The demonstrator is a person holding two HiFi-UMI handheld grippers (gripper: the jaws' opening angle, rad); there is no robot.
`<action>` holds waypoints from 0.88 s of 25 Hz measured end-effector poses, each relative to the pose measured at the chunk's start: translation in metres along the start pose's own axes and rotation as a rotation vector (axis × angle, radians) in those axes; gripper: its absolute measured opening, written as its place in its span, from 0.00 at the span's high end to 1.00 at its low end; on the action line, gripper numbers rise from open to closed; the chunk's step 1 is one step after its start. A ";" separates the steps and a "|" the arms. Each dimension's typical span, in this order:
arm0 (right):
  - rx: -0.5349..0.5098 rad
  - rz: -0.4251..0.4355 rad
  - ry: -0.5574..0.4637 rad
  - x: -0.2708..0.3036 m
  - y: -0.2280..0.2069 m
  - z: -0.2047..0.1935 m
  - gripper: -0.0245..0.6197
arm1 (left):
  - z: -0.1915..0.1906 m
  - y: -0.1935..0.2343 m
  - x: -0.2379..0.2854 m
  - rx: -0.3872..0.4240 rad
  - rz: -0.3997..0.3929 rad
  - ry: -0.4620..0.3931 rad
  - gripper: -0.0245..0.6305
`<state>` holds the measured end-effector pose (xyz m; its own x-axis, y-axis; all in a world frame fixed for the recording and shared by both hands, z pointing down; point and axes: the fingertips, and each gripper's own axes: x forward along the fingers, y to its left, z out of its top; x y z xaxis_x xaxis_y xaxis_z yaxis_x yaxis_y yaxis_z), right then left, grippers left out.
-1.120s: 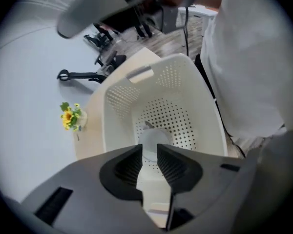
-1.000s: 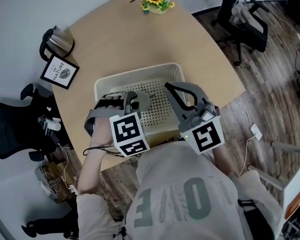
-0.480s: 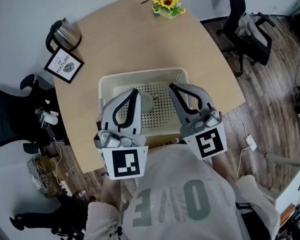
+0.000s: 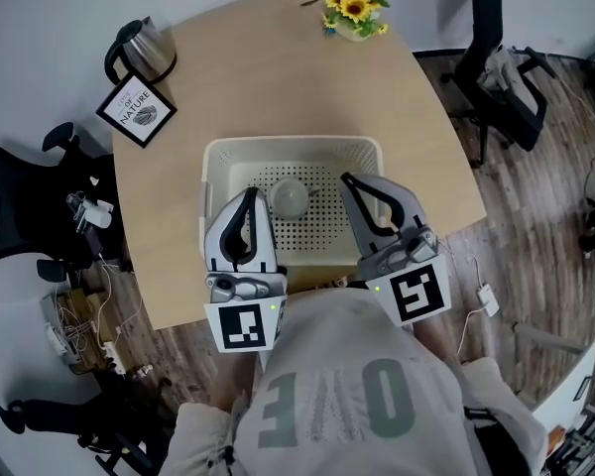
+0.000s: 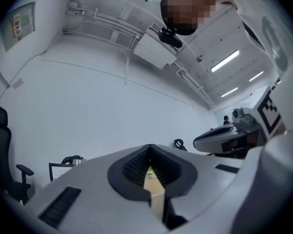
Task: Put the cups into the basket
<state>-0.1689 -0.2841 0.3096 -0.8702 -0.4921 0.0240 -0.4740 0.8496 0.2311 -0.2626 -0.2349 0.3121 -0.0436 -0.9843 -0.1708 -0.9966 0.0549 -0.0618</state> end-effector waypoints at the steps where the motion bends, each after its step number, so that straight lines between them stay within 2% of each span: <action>1: 0.008 0.000 0.003 0.000 0.001 -0.001 0.97 | -0.001 0.000 -0.002 0.009 0.007 0.008 0.95; 7: 0.029 0.019 0.003 0.000 0.004 -0.003 0.97 | -0.002 -0.004 -0.005 0.031 0.007 0.021 0.95; 18: -0.041 0.074 0.082 0.007 0.015 -0.017 0.97 | -0.014 0.002 -0.018 0.016 0.041 0.041 0.95; 22: -0.100 0.119 0.113 0.011 0.025 -0.021 0.97 | -0.016 0.008 -0.023 0.032 0.050 0.035 0.95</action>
<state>-0.1873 -0.2721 0.3360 -0.8962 -0.4120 0.1648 -0.3479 0.8829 0.3153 -0.2703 -0.2144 0.3310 -0.0959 -0.9855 -0.1397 -0.9904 0.1085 -0.0854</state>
